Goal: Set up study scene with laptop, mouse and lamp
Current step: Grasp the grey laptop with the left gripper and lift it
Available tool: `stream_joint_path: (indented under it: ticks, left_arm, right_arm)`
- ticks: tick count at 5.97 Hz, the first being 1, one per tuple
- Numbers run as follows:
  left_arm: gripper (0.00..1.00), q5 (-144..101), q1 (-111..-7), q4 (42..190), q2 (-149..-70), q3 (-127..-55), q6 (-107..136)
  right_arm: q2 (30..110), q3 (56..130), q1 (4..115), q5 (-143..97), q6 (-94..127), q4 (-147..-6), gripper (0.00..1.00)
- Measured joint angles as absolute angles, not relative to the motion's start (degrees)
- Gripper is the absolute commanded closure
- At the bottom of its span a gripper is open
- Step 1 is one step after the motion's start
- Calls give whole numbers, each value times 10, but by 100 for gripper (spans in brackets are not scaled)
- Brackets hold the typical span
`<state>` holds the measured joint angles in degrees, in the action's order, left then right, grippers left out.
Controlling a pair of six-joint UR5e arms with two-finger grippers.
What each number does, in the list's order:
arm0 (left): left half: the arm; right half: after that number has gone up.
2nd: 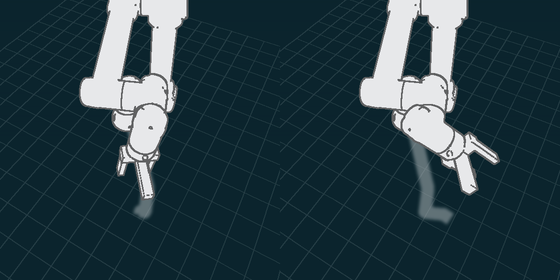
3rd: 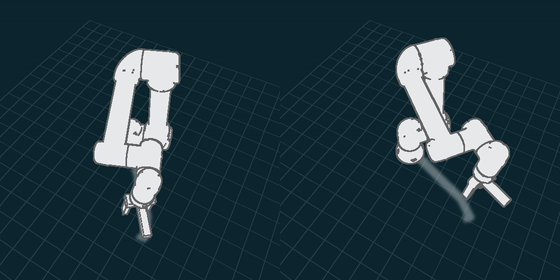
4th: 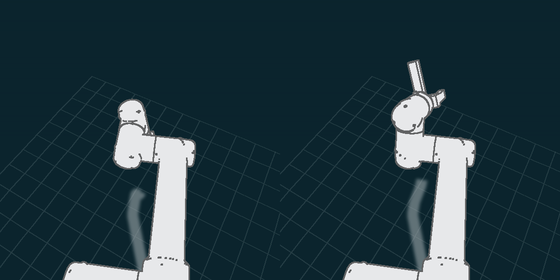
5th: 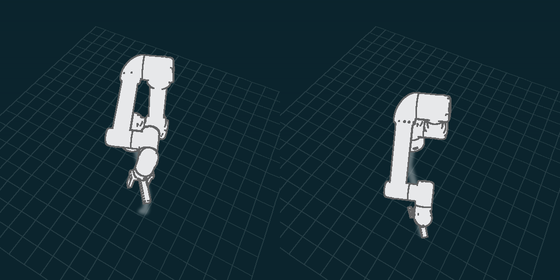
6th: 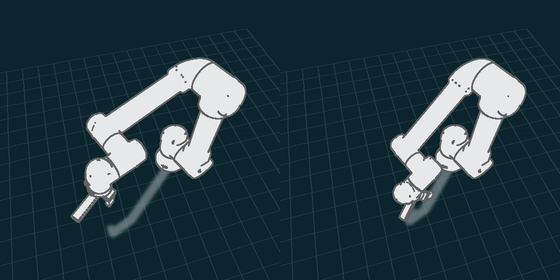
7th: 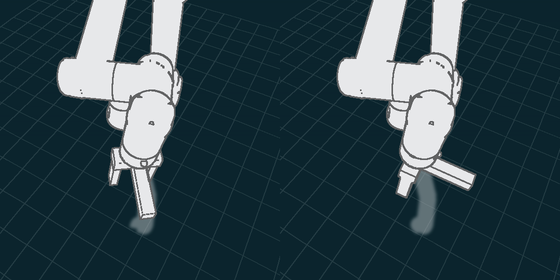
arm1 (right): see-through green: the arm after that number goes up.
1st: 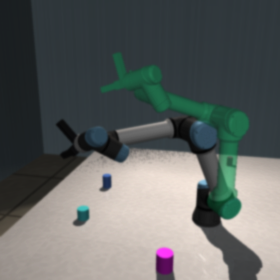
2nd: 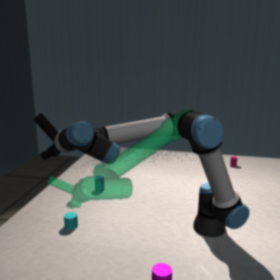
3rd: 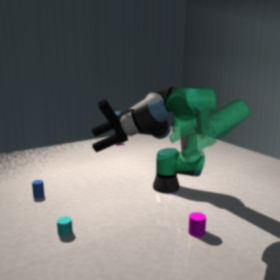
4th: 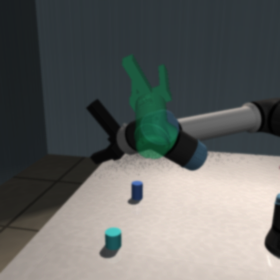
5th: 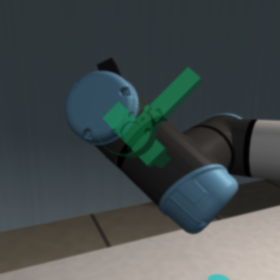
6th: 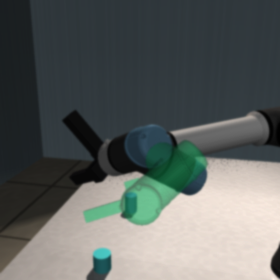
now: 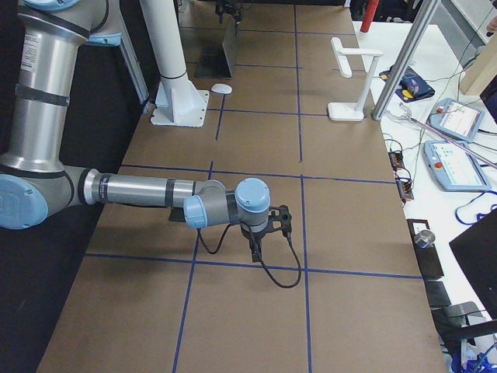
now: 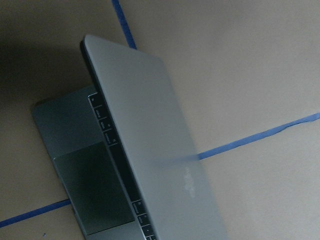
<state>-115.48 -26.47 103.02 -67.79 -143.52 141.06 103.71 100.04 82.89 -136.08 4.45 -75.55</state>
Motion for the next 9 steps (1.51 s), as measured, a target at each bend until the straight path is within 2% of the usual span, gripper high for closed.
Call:
stream_joint_path:
  ticks: [4,6,7,8,9]
  left_arm:
    - [12,-1118,-240,1030,-677,-1433,1456]
    - [14,-1104,-232,1030,-678,-1429,1471]
    - [22,-1102,-228,1030,-678,-1427,1473]
    - [44,-1101,-223,1030,-679,-1425,1474]
    - [90,-1097,-220,1030,-682,-1421,1474]
  right_arm:
    - [1040,1000,830,-1361,45,-755,0]
    - [1041,1000,830,-1361,45,-755,0]
    - [1041,1000,830,-1361,45,-755,0]
    - [1041,1000,830,-1361,45,-755,0]
    - [1041,1001,830,-1361,45,-755,0]
